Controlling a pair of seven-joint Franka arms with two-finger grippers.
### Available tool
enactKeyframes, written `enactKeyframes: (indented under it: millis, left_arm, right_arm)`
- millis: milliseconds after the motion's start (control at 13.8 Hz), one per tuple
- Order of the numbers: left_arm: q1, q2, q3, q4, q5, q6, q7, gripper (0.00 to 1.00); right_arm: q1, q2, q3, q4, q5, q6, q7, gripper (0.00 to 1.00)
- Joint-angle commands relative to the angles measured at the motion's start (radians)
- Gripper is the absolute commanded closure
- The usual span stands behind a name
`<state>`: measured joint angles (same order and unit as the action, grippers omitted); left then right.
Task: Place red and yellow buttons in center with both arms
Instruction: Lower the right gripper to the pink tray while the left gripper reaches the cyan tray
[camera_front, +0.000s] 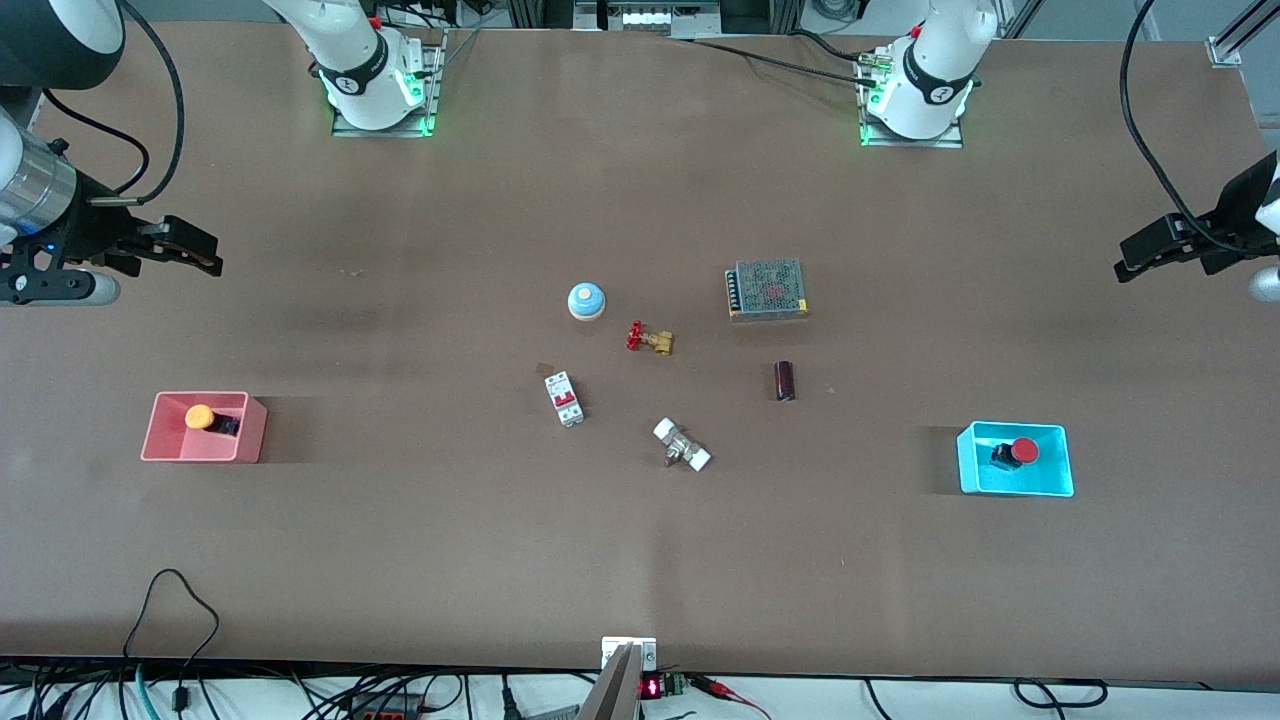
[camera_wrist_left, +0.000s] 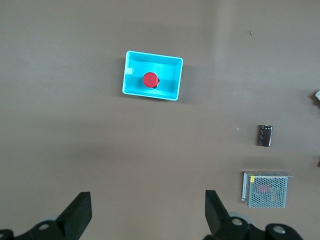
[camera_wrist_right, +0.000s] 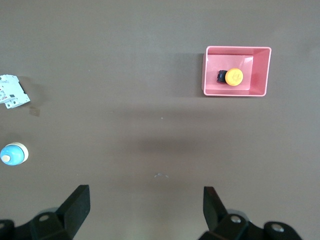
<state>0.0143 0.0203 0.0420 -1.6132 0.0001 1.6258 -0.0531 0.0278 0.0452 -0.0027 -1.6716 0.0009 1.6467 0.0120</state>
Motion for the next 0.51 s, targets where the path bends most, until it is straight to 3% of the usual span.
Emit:
enactKeyframes:
  millis: [0,434]
  left_arm:
    - [-0.005,-0.022,0.001,-0.01,-0.008,-0.018,-0.005,0.0]
    - [-0.011,0.025,0.001,0.001,-0.012,-0.014,0.002,0.0]
  right_arm:
    - [-0.008,0.008,0.004,0.016,-0.001,-0.019,-0.001,0.0]
    - [-0.006,0.038,0.004,0.016,-0.007,-0.024,-0.004,0.0]
